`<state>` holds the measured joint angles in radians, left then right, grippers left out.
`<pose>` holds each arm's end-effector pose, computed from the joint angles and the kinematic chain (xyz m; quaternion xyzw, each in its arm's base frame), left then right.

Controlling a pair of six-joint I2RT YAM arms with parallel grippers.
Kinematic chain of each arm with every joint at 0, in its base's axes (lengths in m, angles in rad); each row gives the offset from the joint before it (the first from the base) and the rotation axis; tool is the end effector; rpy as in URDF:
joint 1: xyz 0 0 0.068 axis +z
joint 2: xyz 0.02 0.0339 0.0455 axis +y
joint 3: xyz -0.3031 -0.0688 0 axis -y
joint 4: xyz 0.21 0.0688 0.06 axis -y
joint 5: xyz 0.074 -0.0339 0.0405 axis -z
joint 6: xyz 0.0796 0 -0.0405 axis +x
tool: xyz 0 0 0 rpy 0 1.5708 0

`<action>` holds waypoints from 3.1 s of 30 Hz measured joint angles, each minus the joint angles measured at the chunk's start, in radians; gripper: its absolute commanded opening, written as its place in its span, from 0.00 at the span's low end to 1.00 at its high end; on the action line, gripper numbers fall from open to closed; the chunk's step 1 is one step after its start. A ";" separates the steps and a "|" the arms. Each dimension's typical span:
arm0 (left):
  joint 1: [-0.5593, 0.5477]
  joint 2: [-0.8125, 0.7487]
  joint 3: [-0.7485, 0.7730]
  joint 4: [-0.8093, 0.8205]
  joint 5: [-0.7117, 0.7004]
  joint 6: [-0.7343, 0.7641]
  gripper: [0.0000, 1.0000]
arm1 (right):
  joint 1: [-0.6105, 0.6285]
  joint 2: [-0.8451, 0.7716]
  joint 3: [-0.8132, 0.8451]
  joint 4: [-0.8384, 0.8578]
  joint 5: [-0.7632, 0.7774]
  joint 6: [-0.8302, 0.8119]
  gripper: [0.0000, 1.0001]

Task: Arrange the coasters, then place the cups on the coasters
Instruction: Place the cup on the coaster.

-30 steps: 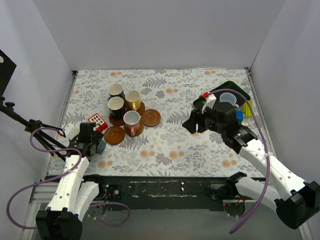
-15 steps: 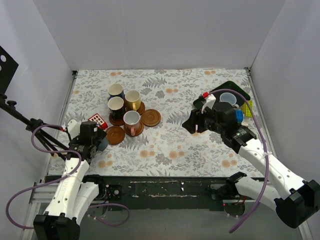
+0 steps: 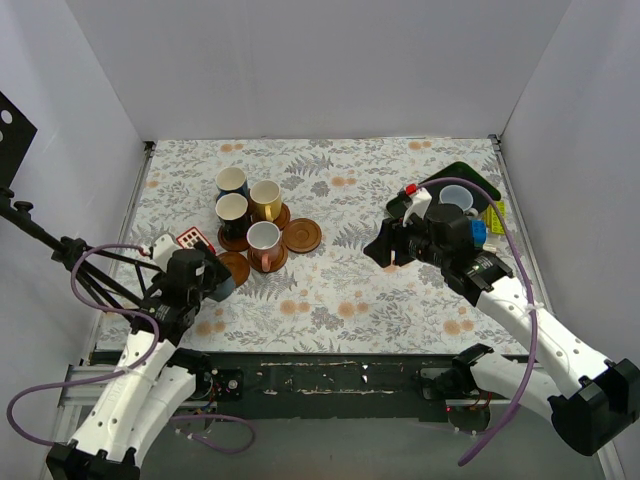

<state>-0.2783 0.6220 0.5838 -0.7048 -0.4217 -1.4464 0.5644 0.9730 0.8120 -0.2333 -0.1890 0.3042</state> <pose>0.0991 0.0056 0.2428 -0.5639 0.7005 -0.1740 0.4014 0.1667 0.1233 0.3311 -0.1594 0.8144 0.3037 0.4681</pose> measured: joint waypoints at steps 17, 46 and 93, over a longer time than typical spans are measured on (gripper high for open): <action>-0.013 -0.167 0.045 0.106 0.259 0.249 0.00 | 0.003 0.035 0.080 -0.058 0.015 0.049 0.61; -0.682 0.557 0.145 0.956 0.233 0.710 0.00 | 0.064 0.207 0.409 -0.172 0.146 0.311 0.59; -0.965 0.869 0.116 1.332 -0.288 0.886 0.96 | 0.080 0.230 0.171 -0.169 0.224 0.211 0.01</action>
<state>-1.2434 1.4906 0.6998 0.6277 -0.7101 -0.5606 0.6445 1.2026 0.9833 -0.4023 0.0345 0.5148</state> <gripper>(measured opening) 0.904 0.113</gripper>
